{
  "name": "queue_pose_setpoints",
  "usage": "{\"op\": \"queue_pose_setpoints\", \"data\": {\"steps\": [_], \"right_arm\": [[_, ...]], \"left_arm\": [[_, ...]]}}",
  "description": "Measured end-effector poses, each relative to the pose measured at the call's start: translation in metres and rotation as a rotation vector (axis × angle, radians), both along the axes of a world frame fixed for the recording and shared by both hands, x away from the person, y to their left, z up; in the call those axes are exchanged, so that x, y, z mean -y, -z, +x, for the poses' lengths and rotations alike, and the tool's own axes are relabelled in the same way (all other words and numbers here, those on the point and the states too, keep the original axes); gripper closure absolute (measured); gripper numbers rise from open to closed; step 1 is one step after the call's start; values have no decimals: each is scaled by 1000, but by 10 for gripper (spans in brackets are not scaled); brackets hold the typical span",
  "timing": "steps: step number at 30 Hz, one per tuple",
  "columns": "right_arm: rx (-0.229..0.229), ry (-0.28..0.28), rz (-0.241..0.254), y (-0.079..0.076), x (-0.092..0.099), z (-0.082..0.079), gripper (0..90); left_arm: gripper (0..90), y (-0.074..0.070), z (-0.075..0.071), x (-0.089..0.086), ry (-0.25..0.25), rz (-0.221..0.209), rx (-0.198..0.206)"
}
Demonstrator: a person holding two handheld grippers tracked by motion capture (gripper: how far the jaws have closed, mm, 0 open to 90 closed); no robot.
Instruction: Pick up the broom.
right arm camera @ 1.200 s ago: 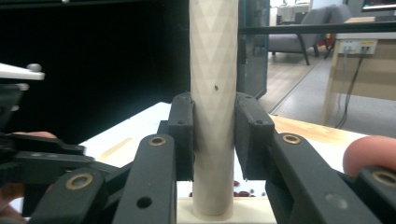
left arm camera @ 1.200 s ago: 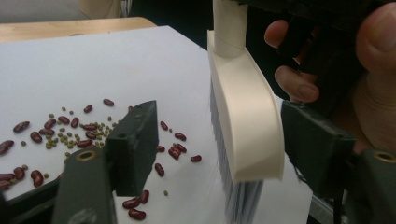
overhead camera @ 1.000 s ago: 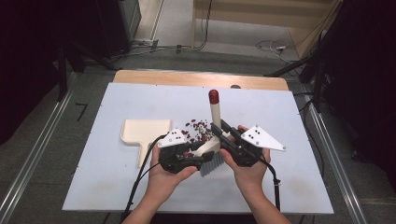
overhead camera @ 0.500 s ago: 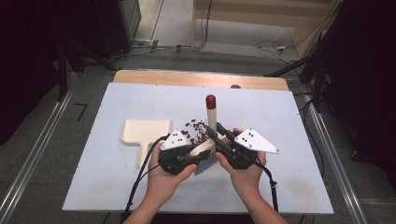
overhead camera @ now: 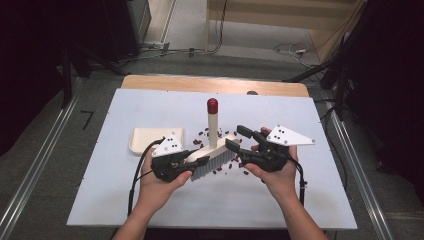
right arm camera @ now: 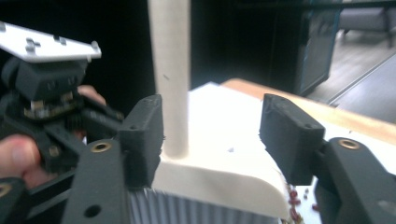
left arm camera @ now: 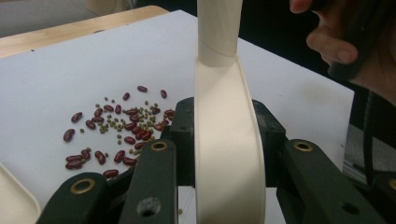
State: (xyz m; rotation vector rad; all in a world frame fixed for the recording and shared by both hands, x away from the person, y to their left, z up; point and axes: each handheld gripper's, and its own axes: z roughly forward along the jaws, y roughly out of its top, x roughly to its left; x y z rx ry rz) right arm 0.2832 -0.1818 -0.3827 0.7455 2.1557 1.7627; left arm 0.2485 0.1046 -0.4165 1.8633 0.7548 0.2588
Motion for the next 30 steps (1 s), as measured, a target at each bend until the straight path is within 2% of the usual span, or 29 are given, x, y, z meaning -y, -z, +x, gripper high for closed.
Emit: {"op": "queue_pose_setpoints", "data": {"steps": [4,6,12,16,21,25,30], "right_arm": [[-35,-14,-51,2,8,9,276],[-44,-25,-76,4,11,11,276],[-62,-122,-126,11,16,17,302],[-86,-210,-159,18,11,16,322],[-95,-340,-206,25,-2,10,335],[-113,-435,-233,30,-10,6,399],[-147,-502,-281,36,-16,3,462]], "left_arm": [[682,-1,-1,-8,59,30,19],[682,-1,-1,-11,77,41,23],[682,0,-2,-19,158,45,23],[682,0,-3,-22,224,57,27],[681,1,-6,-22,304,74,33],[682,2,-8,-21,351,81,28],[682,2,-9,-22,394,74,25]]}}
